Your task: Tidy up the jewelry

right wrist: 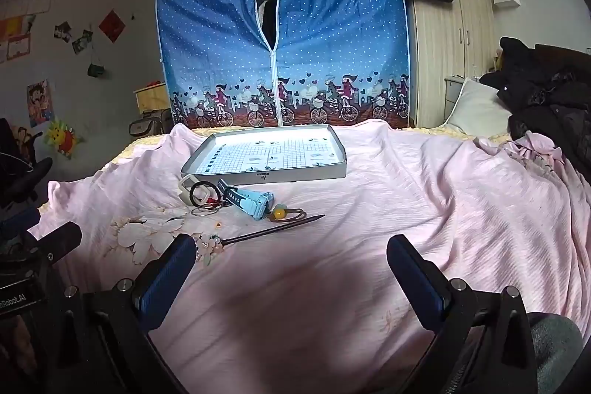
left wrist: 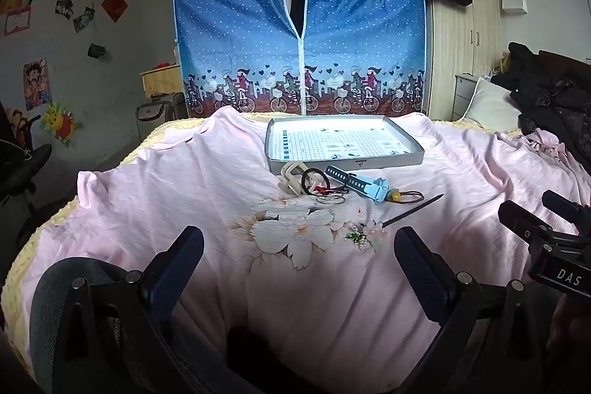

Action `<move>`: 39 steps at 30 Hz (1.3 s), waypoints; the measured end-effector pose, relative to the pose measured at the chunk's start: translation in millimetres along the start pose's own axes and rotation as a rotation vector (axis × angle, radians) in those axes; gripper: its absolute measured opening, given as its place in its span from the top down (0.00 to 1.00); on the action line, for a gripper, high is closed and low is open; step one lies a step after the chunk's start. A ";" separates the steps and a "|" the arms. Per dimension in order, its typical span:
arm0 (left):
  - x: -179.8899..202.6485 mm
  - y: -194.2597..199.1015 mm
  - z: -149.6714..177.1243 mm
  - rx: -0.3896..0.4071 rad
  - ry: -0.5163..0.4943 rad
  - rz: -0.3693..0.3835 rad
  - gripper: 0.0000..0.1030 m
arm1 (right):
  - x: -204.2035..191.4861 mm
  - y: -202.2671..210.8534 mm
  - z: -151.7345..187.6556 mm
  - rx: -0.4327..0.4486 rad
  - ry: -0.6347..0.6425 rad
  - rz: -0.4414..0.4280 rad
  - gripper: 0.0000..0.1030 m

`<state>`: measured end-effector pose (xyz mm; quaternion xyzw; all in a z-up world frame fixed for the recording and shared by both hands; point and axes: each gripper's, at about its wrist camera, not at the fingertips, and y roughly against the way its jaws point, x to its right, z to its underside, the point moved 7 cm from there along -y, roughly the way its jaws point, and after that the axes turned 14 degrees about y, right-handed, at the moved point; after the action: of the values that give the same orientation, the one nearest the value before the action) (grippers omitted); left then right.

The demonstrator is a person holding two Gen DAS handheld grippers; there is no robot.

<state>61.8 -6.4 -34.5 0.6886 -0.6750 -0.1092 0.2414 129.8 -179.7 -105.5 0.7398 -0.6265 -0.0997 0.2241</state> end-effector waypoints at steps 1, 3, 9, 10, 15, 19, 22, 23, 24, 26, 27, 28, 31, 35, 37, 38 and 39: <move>-0.1 0.1 0.1 -0.001 -0.001 0.001 0.02 | 0.0 0.3 0.0 0.000 0.001 0.000 0.00; 0.5 0.8 0.5 0.000 -0.002 0.001 0.02 | -0.5 0.2 0.4 -0.001 -0.002 0.000 0.00; 0.5 0.7 0.5 0.000 -0.003 0.002 0.02 | 0.1 0.2 1.0 -0.001 -0.003 -0.001 0.00; 0.7 0.7 0.6 -0.001 -0.004 0.002 0.02 | 0.1 0.2 1.0 -0.001 -0.003 -0.001 0.00; 1.4 0.3 0.6 -0.001 -0.006 0.001 0.02 | -0.2 0.0 1.1 -0.001 -0.004 -0.001 0.00; 1.0 0.6 0.5 0.000 -0.005 0.001 0.02 | -0.1 -0.1 1.2 -0.001 -0.006 -0.001 0.00; 1.1 0.2 0.5 -0.001 -0.005 0.000 0.02 | 0.1 0.1 1.2 -0.002 -0.007 -0.001 0.00; 1.0 0.4 0.7 -0.001 -0.006 0.001 0.02 | -0.1 0.0 1.2 -0.002 -0.007 -0.002 0.00; 0.9 0.5 0.7 -0.001 -0.006 0.001 0.02 | 0.0 -0.1 1.2 -0.002 -0.008 -0.002 0.00; 1.0 0.4 0.8 -0.001 -0.006 0.001 0.02 | 0.5 -0.2 1.2 -0.002 -0.008 -0.002 0.00; 0.9 0.4 0.8 -0.001 -0.006 0.001 0.02 | 0.6 -0.3 1.2 -0.003 -0.008 -0.003 0.00; 1.0 0.4 0.9 -0.001 -0.006 0.001 0.02 | 1.1 -0.3 1.3 -0.004 -0.008 -0.003 0.00; 0.8 0.5 1.0 -0.001 -0.006 0.001 0.02 | -2.6 0.8 1.7 -0.004 -0.005 -0.003 0.00; 1.3 0.4 1.4 -0.002 -0.007 0.001 0.02 | -2.8 -0.2 2.2 -0.005 -0.006 -0.003 0.00; 1.2 0.2 2.1 -0.003 -0.008 0.001 0.02 | -3.1 0.0 2.3 -0.005 -0.007 -0.004 0.00; 1.1 0.3 2.1 -0.003 -0.008 0.001 0.02 | -2.8 -0.2 2.3 -0.005 -0.008 -0.005 0.00; 1.0 0.4 2.2 -0.003 -0.009 0.001 0.02 | -2.6 -0.2 2.3 -0.005 -0.008 -0.004 0.00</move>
<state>60.5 -7.8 -36.0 0.6874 -0.6763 -0.1128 0.2395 128.5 -177.6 -107.9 0.7403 -0.6255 -0.1045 0.2233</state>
